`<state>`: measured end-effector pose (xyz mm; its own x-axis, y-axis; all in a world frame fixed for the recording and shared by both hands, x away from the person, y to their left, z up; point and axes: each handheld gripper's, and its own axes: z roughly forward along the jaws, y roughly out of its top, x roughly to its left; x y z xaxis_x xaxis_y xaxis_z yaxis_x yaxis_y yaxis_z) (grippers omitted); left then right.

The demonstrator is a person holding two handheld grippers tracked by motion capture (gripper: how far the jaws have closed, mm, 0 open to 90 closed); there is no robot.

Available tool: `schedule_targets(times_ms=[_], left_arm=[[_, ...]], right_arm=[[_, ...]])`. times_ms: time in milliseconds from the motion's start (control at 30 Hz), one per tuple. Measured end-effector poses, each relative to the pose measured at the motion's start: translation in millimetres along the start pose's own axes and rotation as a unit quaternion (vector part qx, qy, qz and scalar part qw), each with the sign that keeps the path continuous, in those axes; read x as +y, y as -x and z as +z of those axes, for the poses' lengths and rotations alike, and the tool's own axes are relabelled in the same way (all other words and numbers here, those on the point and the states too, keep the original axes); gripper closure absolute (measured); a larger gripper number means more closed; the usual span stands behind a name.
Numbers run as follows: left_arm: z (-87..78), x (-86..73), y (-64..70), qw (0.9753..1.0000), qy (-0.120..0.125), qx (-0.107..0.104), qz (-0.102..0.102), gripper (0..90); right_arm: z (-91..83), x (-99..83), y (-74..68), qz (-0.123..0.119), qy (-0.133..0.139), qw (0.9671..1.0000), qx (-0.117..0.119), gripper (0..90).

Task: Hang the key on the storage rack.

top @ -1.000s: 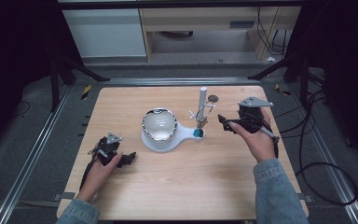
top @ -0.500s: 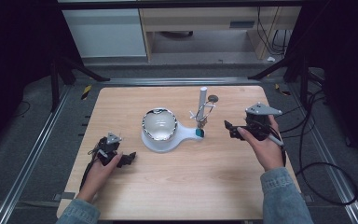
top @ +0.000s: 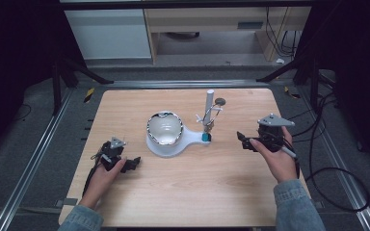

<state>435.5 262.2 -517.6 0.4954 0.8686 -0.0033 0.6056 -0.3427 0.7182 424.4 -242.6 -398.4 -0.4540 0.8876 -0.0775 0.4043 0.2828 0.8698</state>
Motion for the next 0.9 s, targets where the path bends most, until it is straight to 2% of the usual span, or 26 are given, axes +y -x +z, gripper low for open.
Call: schedule_targets(times_ms=[400,733,900], left_arm=[[0.0,0.0,0.0,1.0000,0.000,0.000,0.000,0.0],[0.0,-0.2,0.3,1.0000,0.001,0.001,-0.001,0.0],[-0.1,-0.2,0.3,1.0000,0.001,0.001,-0.001,0.0]], right_arm=[[1.8,-25.4,5.1,0.010,-0.024,0.9997,0.003,15.7],[13.0,-51.8,8.8,0.027,-0.054,0.9981,0.014,19.9],[23.6,-63.4,14.6,0.035,-0.078,0.9962,0.012,19.6]])
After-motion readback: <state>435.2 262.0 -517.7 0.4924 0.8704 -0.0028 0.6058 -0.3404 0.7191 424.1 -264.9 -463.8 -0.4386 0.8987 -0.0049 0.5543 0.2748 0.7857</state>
